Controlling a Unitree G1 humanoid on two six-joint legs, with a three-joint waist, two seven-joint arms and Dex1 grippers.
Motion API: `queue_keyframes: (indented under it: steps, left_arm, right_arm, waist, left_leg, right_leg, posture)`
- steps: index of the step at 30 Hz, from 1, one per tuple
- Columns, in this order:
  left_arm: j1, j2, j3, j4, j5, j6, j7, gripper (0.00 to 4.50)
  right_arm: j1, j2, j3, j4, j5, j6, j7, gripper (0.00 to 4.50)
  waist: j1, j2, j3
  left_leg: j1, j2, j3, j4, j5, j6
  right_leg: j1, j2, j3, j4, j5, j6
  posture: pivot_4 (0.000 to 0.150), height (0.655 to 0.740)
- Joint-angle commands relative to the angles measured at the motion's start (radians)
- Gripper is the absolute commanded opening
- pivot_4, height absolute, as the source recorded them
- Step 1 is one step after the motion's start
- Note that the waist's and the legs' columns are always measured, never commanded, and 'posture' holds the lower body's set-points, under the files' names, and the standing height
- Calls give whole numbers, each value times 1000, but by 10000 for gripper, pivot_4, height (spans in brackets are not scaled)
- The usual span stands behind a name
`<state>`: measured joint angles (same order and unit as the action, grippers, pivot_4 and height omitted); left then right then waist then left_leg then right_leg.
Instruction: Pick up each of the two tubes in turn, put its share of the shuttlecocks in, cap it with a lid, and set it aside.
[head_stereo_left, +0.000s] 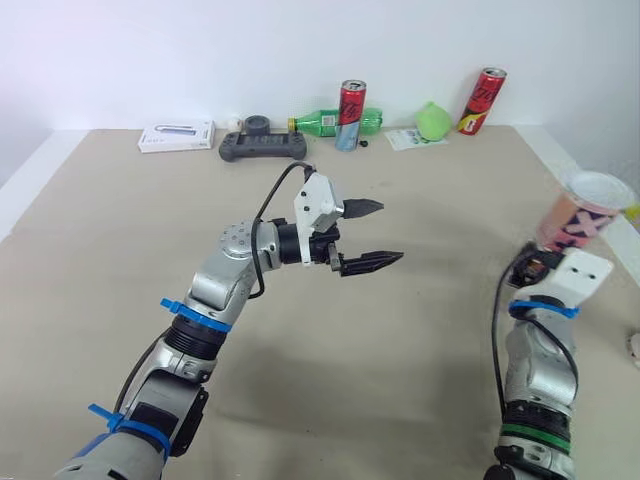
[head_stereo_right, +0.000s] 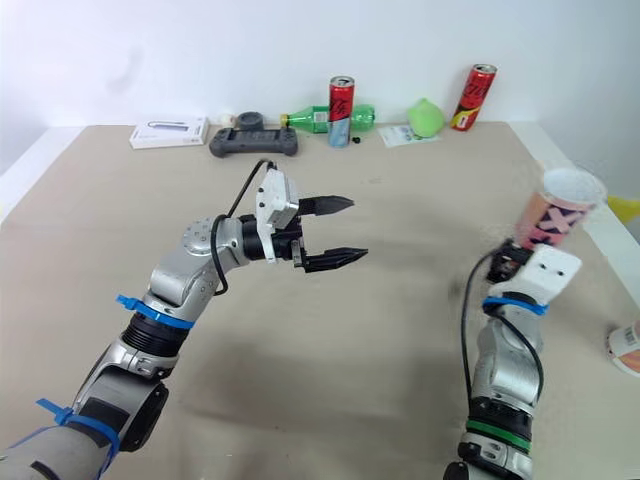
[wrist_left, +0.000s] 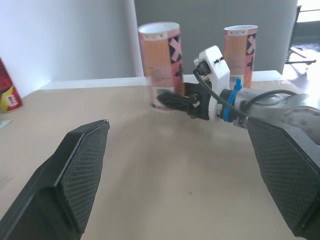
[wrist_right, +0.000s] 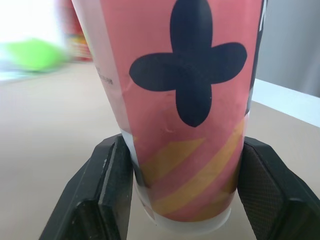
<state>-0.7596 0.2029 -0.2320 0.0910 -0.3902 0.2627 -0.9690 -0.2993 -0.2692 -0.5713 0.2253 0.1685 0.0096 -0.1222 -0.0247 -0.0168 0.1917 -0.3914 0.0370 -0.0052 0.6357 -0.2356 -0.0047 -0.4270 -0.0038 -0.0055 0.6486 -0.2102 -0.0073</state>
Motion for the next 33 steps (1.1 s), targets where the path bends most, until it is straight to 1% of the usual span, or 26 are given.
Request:
queue_keyframes:
  steps: [1,4,8,9,11,16,19,22,23,25,26,28,29,30,33]
  left_arm:
    - [-4,-1,9,-41,2,-7,-3,45000]
    - [5,6,13,-52,3,-2,3,45000]
    - [15,17,20,-62,2,4,9,45000]
    - [18,20,21,-62,3,4,9,45000]
    - [24,25,25,-62,3,5,9,45000]
    - [44,31,43,-55,9,-11,29,45000]
    - [72,50,64,-62,21,-2,58,45000]
    - [113,81,105,-69,36,4,104,45000]
    - [154,107,135,-86,42,13,134,45000]
    - [262,156,197,-129,64,15,197,45000]
    - [314,175,220,-151,83,6,228,45000]
    - [408,200,261,-201,102,-4,276,45000]
    - [460,213,283,-229,114,-13,297,45000]
    - [505,222,299,-255,119,-12,313,45000]
    - [628,239,328,-346,129,-8,349,45000]
  right_arm:
    - [-23,-31,-26,15,18,-51,-23,27921]
    - [-27,-41,-50,67,37,-64,-44,27921]
    - [-22,-46,-31,102,53,-81,-24,27921]
    - [-19,-42,-26,99,57,-82,-23,36389]
    - [-6,-32,-16,73,59,-82,-27,44576]
    - [78,-1,6,-81,53,-56,-44,44576]
    - [184,30,35,-268,66,6,-40,44576]
    - [317,50,111,-480,67,69,17,44576]
    - [372,14,184,-567,89,101,110,44576]
    - [413,-101,332,-679,150,195,328,44576]
    - [405,-144,374,-703,199,252,406,44576]
    - [362,-211,421,-702,254,332,510,44576]
    - [331,-240,443,-690,276,359,557,44576]
    - [299,-260,456,-674,291,384,593,44576]
    - [194,-307,487,-616,347,452,701,44576]
  waist:
    - [-2,0,0]
    - [-5,0,0]
    - [-5,0,0]
    - [-6,0,0]
    - [-9,0,0]
    - [-9,1,0]
    - [-8,1,-1]
    - [-14,2,-1]
    - [-14,2,-1]
    - [-23,5,-3]
    - [-33,4,-3]
    - [-37,3,-2]
    - [-34,-1,-1]
    - [-35,-1,-1]
    - [-22,-4,-1]
  left_leg:
    - [0,0,1,0,0,0]
    - [1,-1,2,0,1,1]
    - [2,-3,1,0,3,5]
    - [2,-4,1,0,3,5]
    - [2,-7,1,0,4,6]
    - [1,-9,2,0,4,6]
    - [0,-9,2,0,4,6]
    - [1,-8,2,0,4,6]
    - [1,-7,2,0,4,6]
    - [2,-9,3,0,6,5]
    - [2,-9,4,0,6,6]
    - [6,-6,7,-1,5,7]
    - [6,-6,8,-1,5,7]
    - [5,-4,6,0,7,5]
    - [4,-6,4,0,8,5]
  right_leg:
    - [0,0,1,0,0,1]
    - [0,1,4,0,2,3]
    - [0,7,17,0,3,4]
    - [1,10,21,0,3,4]
    - [1,15,32,0,3,5]
    - [1,15,39,0,3,5]
    - [1,16,41,0,3,5]
    - [1,17,42,0,3,6]
    - [1,17,41,1,4,7]
    - [1,18,46,1,5,8]
    - [1,18,48,1,5,8]
    - [2,21,52,1,5,8]
    - [3,21,52,1,5,8]
    - [1,23,51,1,5,8]
    - [1,22,52,1,5,6]
  posture:
    - [1500,7400]
    - [1500,7400]
    - [1500,7400]
    - [1500,7400]
    - [1500,7400]
    - [1500,7400]
    - [1500,7400]
    - [1500,7400]
    - [1500,7400]
    - [1500,7400]
    - [1500,7400]
    - [1500,7400]
    - [1500,7400]
    - [1500,7400]
    - [1500,7400]
